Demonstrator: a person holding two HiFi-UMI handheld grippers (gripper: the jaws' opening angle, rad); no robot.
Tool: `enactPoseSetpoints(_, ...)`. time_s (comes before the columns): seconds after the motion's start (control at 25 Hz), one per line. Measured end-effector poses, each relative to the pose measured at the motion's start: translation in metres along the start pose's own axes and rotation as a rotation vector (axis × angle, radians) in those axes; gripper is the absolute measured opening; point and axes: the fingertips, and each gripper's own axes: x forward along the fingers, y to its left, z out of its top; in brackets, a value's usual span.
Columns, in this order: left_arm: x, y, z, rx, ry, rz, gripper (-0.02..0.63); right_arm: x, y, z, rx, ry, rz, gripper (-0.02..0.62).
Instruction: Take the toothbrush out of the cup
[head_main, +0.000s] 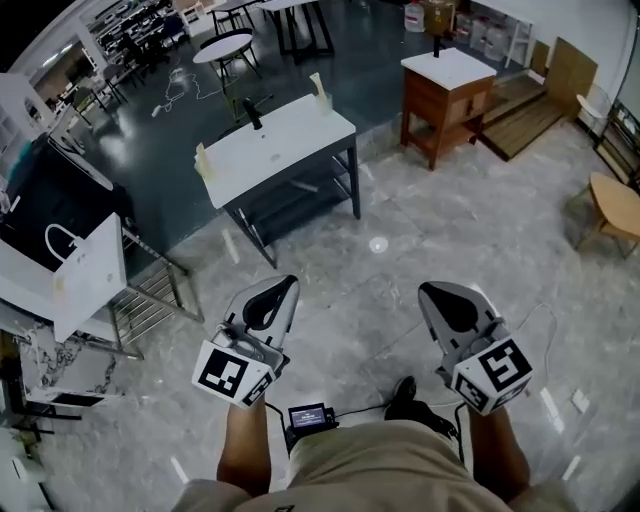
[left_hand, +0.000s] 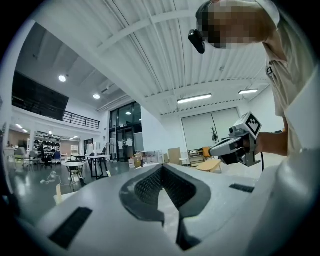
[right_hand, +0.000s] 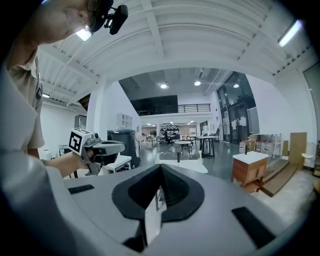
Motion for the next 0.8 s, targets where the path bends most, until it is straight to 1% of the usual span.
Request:
enactPoseSetpoints(0.08,0.039,-0.01,0.011,0.001,0.006,0.033,0.008,-0.01,-0.044,0.002,0.007,0.005,0.028,0.005)
enactPoseSetpoints(0.2,0.086,-0.022,0.028,0.019,0.017,0.07,0.007,-0.018,-0.094,0.009,0.007,-0.003,0.066,0.005)
enactPoseSetpoints(0.32,0.12,-0.029,0.041,0.055,0.029,0.077,0.006,-0.026,-0.13,0.014,0.019,-0.026,0.076,0.005)
enactPoseSetpoints(0.48,0.156,-0.031,0.055,0.086,0.019,0.087,0.006,-0.031,-0.169,0.011,0.028,-0.032,0.073,0.005)
enactPoseSetpoints(0.64,0.193,-0.027,0.05,0.085,0.026,0.078,0.007,-0.017,-0.205,0.007,0.037,-0.024,0.074,0.005)
enactPoseSetpoints(0.8,0.229,0.001,0.031,0.066,0.043,0.075,0.007,0.021,-0.239,0.006,0.038,-0.012,0.075,0.005)
